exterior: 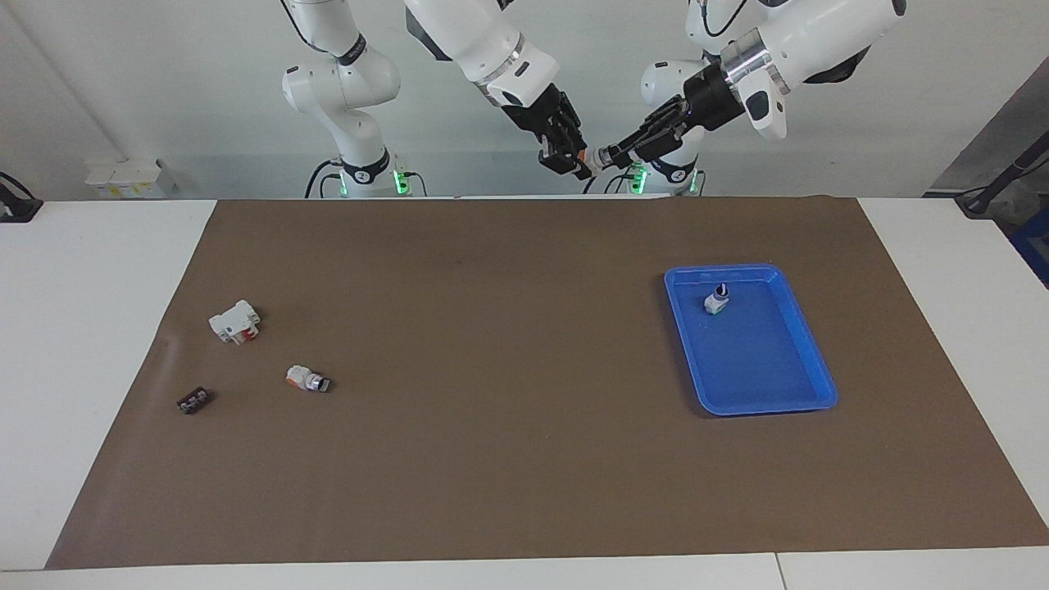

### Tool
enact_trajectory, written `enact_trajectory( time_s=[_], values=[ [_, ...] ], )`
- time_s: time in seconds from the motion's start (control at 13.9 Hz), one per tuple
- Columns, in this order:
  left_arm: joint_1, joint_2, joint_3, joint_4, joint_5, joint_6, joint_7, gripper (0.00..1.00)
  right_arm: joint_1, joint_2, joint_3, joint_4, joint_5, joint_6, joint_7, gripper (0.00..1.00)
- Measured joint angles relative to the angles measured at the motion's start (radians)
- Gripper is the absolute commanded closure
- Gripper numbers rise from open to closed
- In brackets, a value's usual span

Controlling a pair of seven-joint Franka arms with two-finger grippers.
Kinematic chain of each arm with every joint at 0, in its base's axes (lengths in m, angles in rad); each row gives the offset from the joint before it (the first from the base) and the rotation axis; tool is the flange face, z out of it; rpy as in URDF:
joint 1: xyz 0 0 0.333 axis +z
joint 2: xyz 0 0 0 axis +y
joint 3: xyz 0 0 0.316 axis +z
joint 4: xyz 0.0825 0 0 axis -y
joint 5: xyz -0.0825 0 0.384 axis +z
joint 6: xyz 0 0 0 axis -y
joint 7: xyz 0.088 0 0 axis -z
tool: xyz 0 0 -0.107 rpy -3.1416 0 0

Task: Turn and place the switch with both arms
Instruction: 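Bring the left gripper open around the switch held by the right gripper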

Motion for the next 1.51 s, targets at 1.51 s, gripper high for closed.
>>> enact_trajectory(
  time_s=[1.51],
  values=[
    [0.000,-0.016,0.002,-0.014,0.000,0.006,-0.003,0.75,0.000,0.000,-0.001,-0.002,0.000,0.021,0.004,1.00]
  ],
)
